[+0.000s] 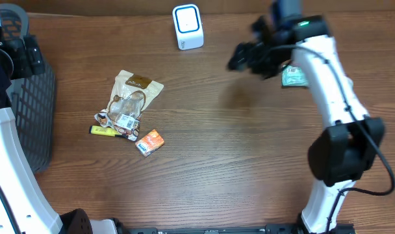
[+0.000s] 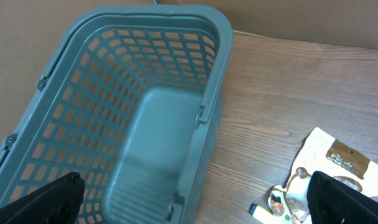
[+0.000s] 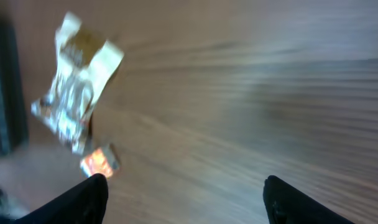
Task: Scan the item barcode
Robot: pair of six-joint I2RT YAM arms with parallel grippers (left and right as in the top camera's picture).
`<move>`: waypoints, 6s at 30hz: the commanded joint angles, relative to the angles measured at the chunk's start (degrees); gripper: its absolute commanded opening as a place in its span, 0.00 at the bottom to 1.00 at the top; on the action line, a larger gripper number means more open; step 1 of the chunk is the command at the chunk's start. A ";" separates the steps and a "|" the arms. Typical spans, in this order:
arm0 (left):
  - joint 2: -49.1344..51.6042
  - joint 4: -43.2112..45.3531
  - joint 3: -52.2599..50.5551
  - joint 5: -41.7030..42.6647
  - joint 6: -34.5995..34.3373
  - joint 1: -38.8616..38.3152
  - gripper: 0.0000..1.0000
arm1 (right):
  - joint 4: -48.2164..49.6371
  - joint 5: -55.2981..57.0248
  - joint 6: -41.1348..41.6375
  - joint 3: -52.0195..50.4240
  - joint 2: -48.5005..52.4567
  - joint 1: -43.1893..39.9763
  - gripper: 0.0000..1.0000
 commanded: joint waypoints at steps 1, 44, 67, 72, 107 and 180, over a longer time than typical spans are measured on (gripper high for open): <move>0.33 0.04 0.28 -0.13 0.81 -0.07 1.00 | 3.52 -1.62 -0.66 -4.13 -1.20 6.03 0.76; 0.42 0.02 0.28 -0.13 0.81 -0.07 1.00 | 24.59 1.42 -4.74 -11.39 14.27 31.69 0.38; 0.63 0.02 0.28 -0.15 0.81 -0.07 1.00 | 28.52 0.22 -3.67 -9.75 14.53 34.21 0.51; 0.63 0.02 0.28 -0.13 0.81 -0.07 1.00 | 27.17 4.50 -3.65 -10.25 14.93 33.88 0.36; 0.63 0.02 0.28 -0.13 0.81 -0.07 1.00 | 17.38 12.59 33.83 -24.15 1.51 15.37 0.26; 0.96 -0.02 0.28 -0.13 0.81 -0.07 1.00 | 16.26 -0.61 -7.10 -19.52 6.32 6.71 0.58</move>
